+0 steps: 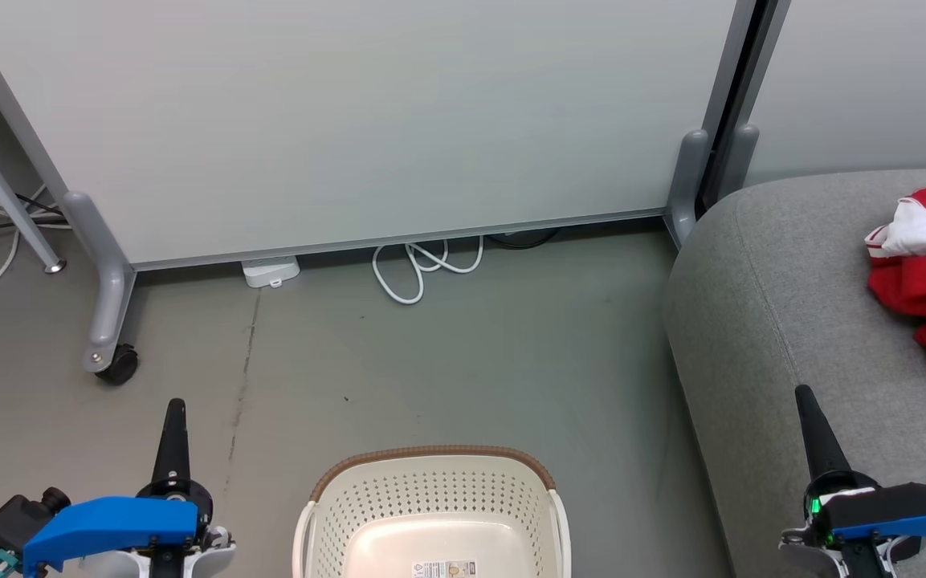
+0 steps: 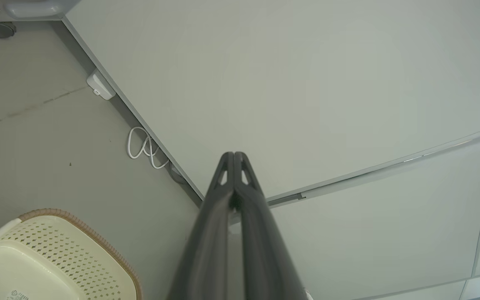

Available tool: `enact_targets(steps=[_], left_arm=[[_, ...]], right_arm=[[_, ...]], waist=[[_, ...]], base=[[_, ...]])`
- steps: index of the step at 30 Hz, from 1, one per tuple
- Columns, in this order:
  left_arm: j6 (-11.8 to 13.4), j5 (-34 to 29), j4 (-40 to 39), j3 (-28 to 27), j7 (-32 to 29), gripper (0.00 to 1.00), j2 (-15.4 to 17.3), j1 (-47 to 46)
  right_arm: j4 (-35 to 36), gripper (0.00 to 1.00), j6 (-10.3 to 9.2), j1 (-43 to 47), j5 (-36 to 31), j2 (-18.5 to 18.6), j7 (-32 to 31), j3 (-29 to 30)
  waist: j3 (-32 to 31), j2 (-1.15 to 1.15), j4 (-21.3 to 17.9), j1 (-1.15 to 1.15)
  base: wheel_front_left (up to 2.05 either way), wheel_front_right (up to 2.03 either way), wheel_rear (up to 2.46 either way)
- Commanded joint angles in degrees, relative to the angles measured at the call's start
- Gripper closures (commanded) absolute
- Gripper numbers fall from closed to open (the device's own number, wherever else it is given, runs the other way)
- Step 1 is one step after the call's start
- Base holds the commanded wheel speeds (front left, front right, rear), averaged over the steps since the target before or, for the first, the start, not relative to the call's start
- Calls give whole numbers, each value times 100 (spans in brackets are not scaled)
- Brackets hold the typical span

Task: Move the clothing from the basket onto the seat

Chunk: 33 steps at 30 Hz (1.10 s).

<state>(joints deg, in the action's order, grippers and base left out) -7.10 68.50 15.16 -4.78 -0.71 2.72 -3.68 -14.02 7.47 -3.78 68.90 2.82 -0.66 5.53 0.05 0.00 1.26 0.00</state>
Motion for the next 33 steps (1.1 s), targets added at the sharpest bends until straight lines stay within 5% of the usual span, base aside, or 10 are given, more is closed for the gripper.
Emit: enact_targets(steps=[1, 33], left_arm=[[-41, 118, -59, -30, -36, 100, 21, -147], [-59, 1712, -104, -140, -430, 100, 22, -253]], right_arm=[[39, 100, 3, -123, 129, 9, -40, 14], [13, 100, 5, -235, 1689, 9, -439, 82]], waist=[[0, 0, -2, 0], [8, 0, -82, 0]], base=[[0, 0, 0], [0, 0, 0]])
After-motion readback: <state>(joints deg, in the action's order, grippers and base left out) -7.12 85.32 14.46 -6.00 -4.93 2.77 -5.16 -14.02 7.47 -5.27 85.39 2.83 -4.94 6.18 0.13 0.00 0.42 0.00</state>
